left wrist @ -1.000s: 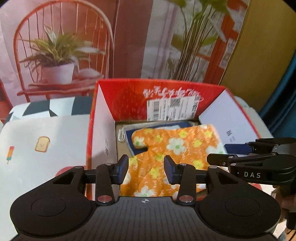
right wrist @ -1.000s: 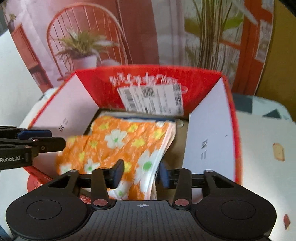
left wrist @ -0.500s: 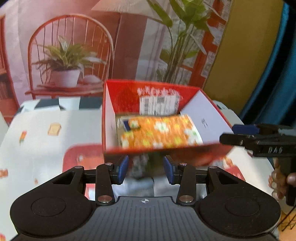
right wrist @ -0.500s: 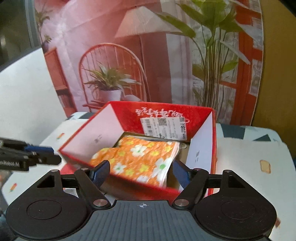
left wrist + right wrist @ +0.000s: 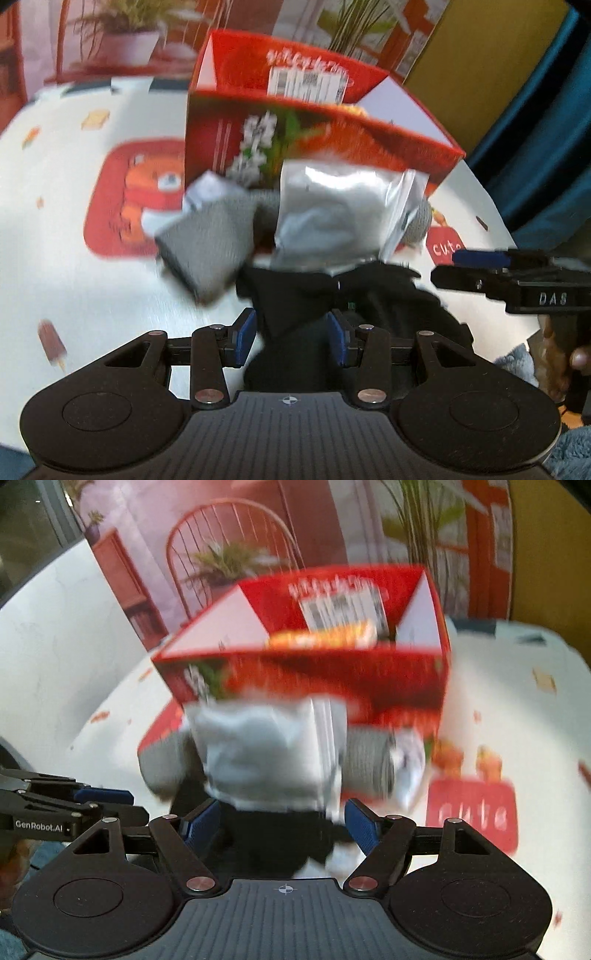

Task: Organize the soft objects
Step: 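Move both tools down to the black eye mask on the table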

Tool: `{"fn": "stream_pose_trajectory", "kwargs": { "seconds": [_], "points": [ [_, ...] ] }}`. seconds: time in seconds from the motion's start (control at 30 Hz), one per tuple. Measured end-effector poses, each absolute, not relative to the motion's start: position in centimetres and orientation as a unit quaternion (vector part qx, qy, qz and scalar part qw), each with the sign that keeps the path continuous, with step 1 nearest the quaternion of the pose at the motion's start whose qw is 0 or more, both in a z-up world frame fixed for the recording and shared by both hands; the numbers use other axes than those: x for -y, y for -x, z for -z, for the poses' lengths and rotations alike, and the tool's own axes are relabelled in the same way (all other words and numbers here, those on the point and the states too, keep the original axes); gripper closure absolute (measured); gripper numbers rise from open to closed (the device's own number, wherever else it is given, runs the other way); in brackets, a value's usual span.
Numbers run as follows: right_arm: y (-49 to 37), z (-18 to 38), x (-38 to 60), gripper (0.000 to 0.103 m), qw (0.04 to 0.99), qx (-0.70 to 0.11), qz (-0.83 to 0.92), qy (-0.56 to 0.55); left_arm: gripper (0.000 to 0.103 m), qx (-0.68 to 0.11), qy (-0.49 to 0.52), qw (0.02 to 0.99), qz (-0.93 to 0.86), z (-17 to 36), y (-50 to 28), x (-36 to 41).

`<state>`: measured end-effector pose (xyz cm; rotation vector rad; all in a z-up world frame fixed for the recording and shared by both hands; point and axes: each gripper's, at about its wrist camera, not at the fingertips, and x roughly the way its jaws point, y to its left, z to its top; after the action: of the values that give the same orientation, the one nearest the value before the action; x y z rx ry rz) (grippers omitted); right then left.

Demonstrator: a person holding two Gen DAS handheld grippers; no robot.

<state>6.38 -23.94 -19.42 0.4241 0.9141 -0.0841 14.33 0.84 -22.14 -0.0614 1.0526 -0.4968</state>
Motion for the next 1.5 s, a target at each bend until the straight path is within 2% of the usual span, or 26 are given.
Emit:
{"fn": "stream_pose_trajectory", "kwargs": {
  "seconds": [0.1,0.3,0.5,0.8,1.2,1.5],
  "points": [
    [-5.1,20.2,23.3,0.032,0.865,-0.451,0.041,-0.215,0.049,-0.500,0.038,0.833,0.235,22.8,-13.7,-1.2],
    [-3.2,20.8,21.6,0.031,0.856,-0.473,0.047,-0.204,0.046,-0.496,0.034,0.835,0.237,23.4,-12.6,-0.8],
    [-2.8,22.4,21.6,0.023,0.839,-0.500,0.063,-0.207,0.040,-0.496,0.034,0.837,0.229,24.1,-12.3,-0.7],
    [-3.9,24.7,19.7,0.026,0.826,-0.536,0.048,-0.166,0.040,-0.490,0.029,0.843,0.219,24.5,-12.2,-0.6],
    [-5.5,25.4,20.2,0.026,0.842,-0.518,0.050,-0.140,0.040,-0.472,0.024,0.859,0.200,24.4,-13.2,-0.4],
    [-5.8,25.6,20.3,0.025,0.850,-0.507,0.049,-0.132,0.040,-0.459,0.058,0.866,0.187,23.8,-12.8,-1.9]
  ]
}}
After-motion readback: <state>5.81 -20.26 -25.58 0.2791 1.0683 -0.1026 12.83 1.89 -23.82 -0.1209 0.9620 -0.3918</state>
